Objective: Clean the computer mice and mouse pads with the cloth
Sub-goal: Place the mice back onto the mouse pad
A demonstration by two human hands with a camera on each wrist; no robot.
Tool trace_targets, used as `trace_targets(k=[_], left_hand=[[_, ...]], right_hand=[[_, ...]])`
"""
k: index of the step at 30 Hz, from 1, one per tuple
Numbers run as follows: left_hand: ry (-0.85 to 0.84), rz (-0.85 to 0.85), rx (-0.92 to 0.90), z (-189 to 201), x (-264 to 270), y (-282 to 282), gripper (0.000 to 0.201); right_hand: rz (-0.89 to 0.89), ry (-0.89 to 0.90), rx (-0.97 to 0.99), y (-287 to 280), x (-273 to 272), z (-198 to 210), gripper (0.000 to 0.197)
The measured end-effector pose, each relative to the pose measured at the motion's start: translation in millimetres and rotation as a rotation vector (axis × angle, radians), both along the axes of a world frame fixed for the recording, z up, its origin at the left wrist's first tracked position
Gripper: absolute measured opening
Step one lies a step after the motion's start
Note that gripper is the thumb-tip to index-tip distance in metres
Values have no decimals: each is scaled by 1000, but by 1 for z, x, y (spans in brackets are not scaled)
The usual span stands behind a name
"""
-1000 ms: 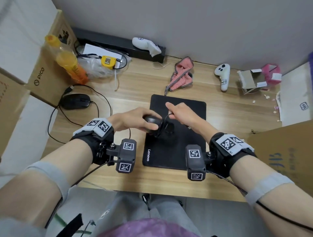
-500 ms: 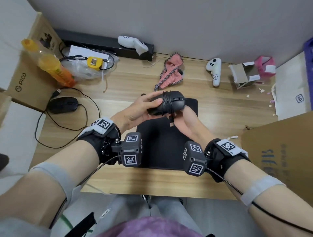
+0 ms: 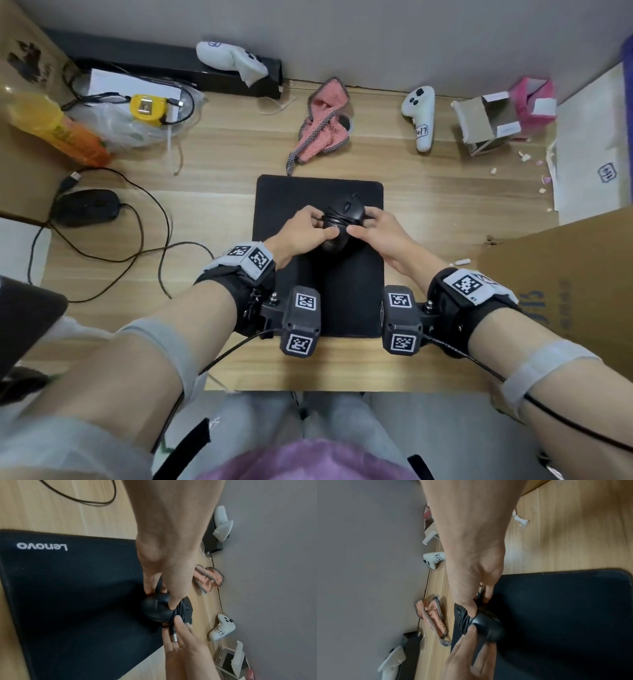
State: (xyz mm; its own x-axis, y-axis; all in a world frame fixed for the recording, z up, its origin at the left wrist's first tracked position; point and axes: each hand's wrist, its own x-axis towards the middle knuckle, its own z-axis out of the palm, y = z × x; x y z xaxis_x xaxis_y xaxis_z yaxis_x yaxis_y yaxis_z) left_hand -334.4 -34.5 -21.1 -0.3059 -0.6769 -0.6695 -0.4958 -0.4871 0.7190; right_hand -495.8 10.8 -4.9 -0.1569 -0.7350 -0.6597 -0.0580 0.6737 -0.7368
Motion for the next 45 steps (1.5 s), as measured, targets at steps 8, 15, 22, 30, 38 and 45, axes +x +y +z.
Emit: trace_targets(k=[8, 15, 22, 30, 38, 45], left_hand=[[-70, -69, -31, -3, 23, 2, 44], [-127, 268, -170, 10, 101, -18, 27], [-492, 408, -417, 21, 225, -34, 41], [-718, 109, -355, 7, 325, -54, 84], [-859, -156, -288, 2, 322, -44, 72], [-258, 44, -284, 31, 287, -35, 58]], right_hand=[[-58, 414, 69, -22, 6, -10, 42], [-306, 420, -165, -67, 56, 14, 38], [55, 325, -188, -73, 145, 6, 51], [234, 261, -61, -58, 197, -11, 50], [366, 135, 47, -53, 227, -5, 28], [392, 142, -109, -67, 251, 29, 43]])
